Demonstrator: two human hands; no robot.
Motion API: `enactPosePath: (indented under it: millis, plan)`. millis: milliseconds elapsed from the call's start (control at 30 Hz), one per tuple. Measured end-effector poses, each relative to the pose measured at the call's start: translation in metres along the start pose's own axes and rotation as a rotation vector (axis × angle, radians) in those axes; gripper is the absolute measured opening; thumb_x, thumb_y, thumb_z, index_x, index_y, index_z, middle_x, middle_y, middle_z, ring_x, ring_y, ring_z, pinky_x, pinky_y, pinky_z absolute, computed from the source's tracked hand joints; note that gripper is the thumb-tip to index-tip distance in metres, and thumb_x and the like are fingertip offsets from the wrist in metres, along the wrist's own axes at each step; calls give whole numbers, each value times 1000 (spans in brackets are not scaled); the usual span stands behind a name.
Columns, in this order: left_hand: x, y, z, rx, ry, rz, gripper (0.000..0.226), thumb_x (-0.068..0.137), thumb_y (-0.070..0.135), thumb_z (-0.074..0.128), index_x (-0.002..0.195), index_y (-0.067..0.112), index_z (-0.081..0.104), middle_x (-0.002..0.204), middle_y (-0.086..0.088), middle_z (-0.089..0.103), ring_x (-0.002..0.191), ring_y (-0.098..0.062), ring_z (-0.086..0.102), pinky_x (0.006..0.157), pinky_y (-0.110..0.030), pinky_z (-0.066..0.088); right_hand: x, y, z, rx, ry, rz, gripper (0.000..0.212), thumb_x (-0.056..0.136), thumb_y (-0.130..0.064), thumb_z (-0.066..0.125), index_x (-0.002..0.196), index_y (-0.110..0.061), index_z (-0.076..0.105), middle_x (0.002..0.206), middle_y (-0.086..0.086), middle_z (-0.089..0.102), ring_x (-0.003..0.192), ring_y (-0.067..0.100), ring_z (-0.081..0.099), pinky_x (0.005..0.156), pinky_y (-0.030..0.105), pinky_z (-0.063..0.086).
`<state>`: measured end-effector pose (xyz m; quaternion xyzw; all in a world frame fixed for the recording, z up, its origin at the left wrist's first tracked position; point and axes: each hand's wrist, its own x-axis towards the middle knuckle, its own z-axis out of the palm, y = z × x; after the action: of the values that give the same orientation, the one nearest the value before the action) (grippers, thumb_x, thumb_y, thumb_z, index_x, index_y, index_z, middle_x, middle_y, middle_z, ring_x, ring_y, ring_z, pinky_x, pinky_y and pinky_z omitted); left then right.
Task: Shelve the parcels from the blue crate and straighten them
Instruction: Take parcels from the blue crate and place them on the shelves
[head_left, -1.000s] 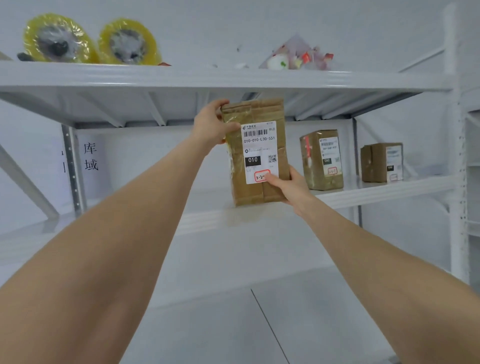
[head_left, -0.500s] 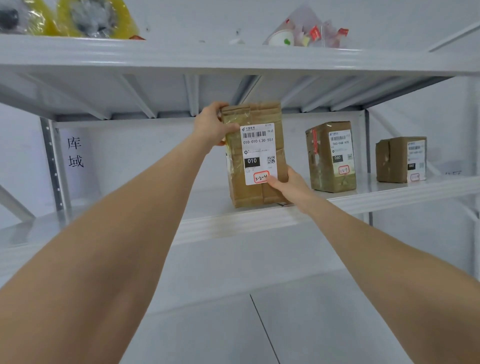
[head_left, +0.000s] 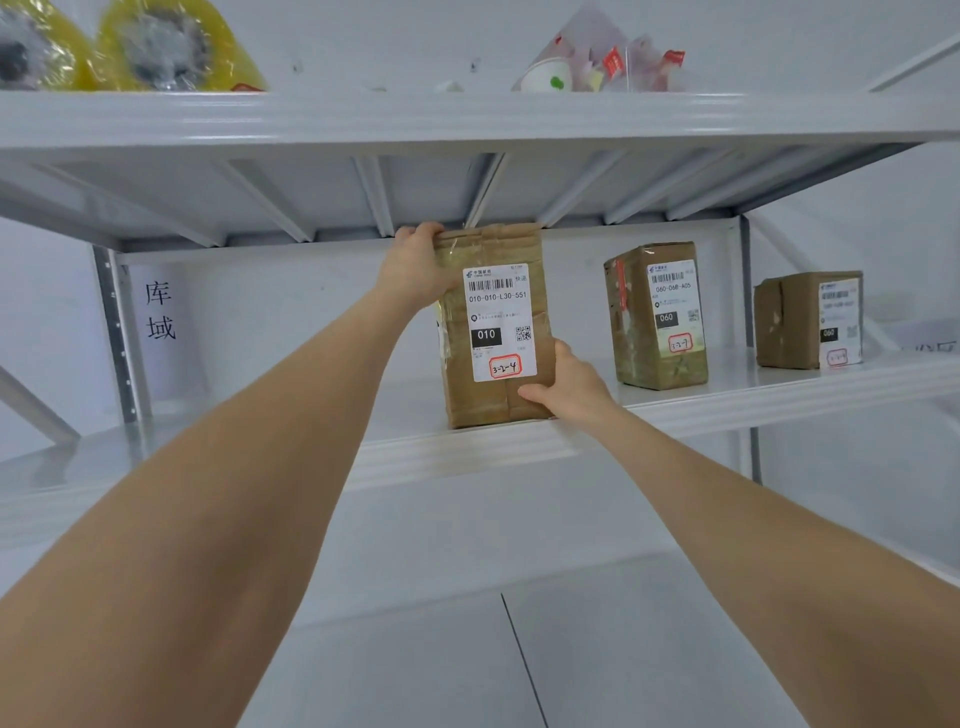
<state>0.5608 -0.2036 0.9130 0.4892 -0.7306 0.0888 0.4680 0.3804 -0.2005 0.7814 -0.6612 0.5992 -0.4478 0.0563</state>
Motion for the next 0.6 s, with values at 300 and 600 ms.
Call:
enactPosePath:
  millis: [300, 600]
  plan:
    - [4, 23, -1, 476, -97, 77, 81, 77, 35, 73, 145, 23, 31, 137, -14, 37, 131, -32, 29, 100, -45, 39, -20, -9, 3, -385, 118, -261, 101, 86, -26, 72, 154, -20, -2, 161, 0, -16, 146, 25, 17, 102, 39, 43]
    - [-2, 35, 9, 655, -58, 164, 77, 82, 19, 71, 143, 5, 26, 139, -15, 36, 131, -32, 33, 101, -39, 40, -22, -6, 11, -559, 99, -336, 75, 95, -19, 60, 153, -17, 13, 161, -6, -12, 149, 28, 2, 90, 38, 50]
